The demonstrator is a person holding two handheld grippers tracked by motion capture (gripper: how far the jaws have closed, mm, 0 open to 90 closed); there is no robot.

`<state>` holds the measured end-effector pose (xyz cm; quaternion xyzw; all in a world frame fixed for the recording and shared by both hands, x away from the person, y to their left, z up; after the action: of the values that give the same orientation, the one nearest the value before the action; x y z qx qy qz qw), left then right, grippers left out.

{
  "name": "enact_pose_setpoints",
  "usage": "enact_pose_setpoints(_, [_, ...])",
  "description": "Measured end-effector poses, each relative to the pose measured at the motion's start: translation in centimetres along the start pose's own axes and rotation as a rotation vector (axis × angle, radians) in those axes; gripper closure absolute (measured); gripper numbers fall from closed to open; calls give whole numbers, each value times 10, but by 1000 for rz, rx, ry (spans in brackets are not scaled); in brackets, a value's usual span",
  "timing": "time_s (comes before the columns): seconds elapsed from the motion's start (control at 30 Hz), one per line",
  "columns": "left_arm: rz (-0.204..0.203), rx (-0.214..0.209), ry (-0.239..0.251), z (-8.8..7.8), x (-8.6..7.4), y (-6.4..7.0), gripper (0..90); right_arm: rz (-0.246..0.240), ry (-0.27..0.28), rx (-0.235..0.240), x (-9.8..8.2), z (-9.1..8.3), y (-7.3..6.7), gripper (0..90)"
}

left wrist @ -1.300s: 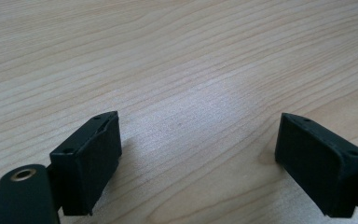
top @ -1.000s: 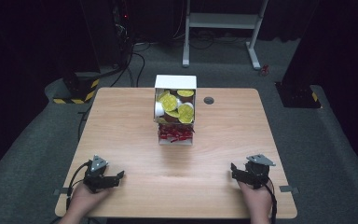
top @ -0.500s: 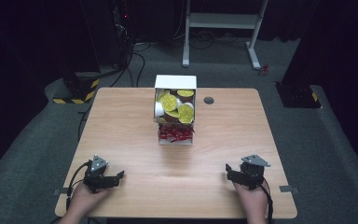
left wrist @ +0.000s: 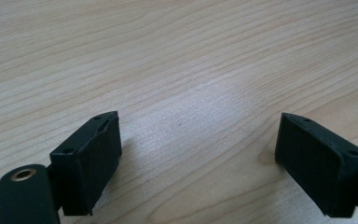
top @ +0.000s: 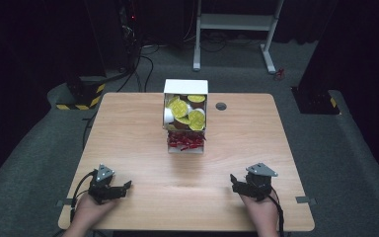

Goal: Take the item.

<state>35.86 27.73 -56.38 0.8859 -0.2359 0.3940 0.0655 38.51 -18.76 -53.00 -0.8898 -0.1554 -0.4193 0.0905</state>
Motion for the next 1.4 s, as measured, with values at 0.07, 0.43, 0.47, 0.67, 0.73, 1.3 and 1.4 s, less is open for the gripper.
enact_pose_setpoints(0.07, [-1, 0, 2, 0, 0, 0, 148, 4, -5, 4, 2, 0, 0, 134])
enact_pose_setpoints(0.43, [-4, -1, 2, 0, 0, 0, 148, -20, 13, 53, 22, 1, -19, 180])
enact_pose_setpoints(0.47, [-4, -1, 2, 0, 0, 0, 148, -10, 18, 65, 23, 3, -22, 185])
enact_pose_setpoints(0.67, [-3, -1, 2, 0, 0, 0, 148, 7, 24, 88, 27, 12, -30, 214])
enact_pose_setpoints(0.73, [-4, -1, 2, 0, 0, 0, 148, 1, 28, 89, 28, 13, -31, 221])
enact_pose_setpoints(1.3, [-4, -1, 2, 0, 0, 0, 148, -19, 58, 105, 50, 15, -49, 433])
enact_pose_setpoints(1.4, [-4, -1, 2, 0, 0, 0, 148, -26, 64, 96, 55, 15, -51, 464])
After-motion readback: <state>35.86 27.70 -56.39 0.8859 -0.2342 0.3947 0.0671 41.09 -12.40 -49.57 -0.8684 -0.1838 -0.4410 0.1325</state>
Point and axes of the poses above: each handheld gripper's, and its own axes: z roughly forward along the jaws, x roughly out of its top, y roughly to its right, the point moved 5 cm from there along z, roughly forward along the jaws, and after that the axes turned 5 degrees about z, right-handed, at the moved point
